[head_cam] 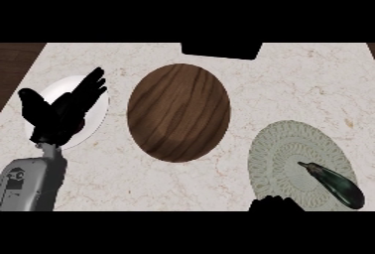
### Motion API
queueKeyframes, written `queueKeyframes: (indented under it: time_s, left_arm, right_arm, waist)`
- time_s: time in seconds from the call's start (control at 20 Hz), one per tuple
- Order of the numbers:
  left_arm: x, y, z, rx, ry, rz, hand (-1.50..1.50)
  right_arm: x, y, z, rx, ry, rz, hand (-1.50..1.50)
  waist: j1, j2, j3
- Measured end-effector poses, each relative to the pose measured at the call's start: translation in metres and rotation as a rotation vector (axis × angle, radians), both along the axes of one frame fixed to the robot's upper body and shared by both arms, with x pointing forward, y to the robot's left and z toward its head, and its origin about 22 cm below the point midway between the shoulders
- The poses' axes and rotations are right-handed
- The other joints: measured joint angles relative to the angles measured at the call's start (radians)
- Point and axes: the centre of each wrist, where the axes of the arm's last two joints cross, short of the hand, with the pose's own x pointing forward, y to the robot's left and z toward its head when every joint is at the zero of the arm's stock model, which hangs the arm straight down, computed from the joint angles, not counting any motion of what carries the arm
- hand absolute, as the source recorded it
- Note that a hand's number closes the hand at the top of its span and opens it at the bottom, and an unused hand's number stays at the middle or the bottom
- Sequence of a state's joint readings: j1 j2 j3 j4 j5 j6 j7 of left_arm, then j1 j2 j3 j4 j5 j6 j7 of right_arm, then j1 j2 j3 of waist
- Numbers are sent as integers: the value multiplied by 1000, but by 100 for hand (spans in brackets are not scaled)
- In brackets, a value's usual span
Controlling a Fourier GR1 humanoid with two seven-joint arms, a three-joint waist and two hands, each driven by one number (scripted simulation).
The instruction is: Pick the squash from the placemat and place it in the bowl
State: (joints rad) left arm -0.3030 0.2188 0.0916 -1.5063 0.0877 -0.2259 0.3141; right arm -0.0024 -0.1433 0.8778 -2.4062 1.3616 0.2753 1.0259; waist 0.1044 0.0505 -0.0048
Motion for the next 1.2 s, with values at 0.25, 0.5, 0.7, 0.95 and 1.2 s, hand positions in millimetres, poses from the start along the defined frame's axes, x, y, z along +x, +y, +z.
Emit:
queueKeyframes:
  time_s: [0.25,0.5,0.7,0.95,1.2]
  left_arm:
    - [1,-6,-1,-3,-9,-28,0]
    - [5,-11,4,-4,-21,-45,0]
    - [6,-14,4,-9,-23,-57,0]
    - [8,-19,4,-12,-20,-67,0]
    - [11,-22,4,-12,-17,-67,0]
  right_arm:
    - [27,5,-9,64,42,-38,150]
    - [81,18,-24,98,108,-70,150]
    - [118,15,-32,238,170,-116,-150]
    - [164,14,-33,412,190,-143,-150]
    - [210,22,-30,508,128,-143,-150]
  waist:
    - [27,13,2]
    - [44,14,4]
    - [57,16,8]
    - [68,13,10]
    - [65,7,8]
